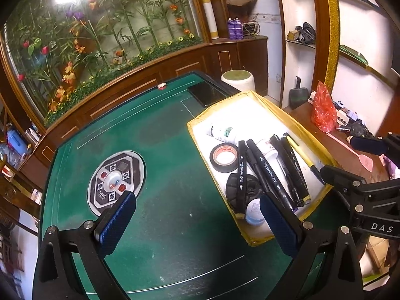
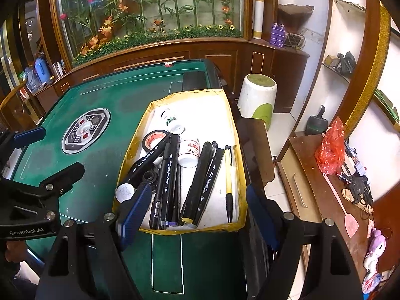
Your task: Organize rigid objects
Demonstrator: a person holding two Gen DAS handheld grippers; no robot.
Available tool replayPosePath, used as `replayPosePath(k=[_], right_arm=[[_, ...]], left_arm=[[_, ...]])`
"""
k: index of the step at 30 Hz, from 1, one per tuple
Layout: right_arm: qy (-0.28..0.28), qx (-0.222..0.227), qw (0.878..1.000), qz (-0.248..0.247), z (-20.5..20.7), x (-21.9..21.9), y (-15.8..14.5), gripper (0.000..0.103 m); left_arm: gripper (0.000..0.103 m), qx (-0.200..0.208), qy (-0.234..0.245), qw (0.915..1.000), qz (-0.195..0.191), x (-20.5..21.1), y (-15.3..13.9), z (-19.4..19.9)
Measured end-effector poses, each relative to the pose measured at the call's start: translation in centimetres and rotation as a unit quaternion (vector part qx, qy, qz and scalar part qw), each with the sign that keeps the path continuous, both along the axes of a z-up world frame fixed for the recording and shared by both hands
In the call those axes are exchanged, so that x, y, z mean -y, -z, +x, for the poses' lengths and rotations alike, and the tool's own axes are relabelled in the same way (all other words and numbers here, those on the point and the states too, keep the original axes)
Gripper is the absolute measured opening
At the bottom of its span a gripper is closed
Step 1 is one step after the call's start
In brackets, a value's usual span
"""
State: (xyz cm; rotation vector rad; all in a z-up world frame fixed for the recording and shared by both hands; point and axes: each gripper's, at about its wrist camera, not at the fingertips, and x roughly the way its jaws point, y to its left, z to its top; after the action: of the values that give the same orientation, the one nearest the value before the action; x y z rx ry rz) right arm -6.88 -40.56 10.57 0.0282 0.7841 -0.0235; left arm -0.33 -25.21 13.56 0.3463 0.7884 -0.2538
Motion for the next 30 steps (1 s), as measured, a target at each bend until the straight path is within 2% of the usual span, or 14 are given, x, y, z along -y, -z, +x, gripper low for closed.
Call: replayPosePath(k=[30], right_arm=[[0.001,-0.005,1.0,0.001,-0.05,-0.07,0.27,0.077]], left_arm=[[0.101,0.004,0.01,0.9997,0.022,0.82,0.47,-0.07]])
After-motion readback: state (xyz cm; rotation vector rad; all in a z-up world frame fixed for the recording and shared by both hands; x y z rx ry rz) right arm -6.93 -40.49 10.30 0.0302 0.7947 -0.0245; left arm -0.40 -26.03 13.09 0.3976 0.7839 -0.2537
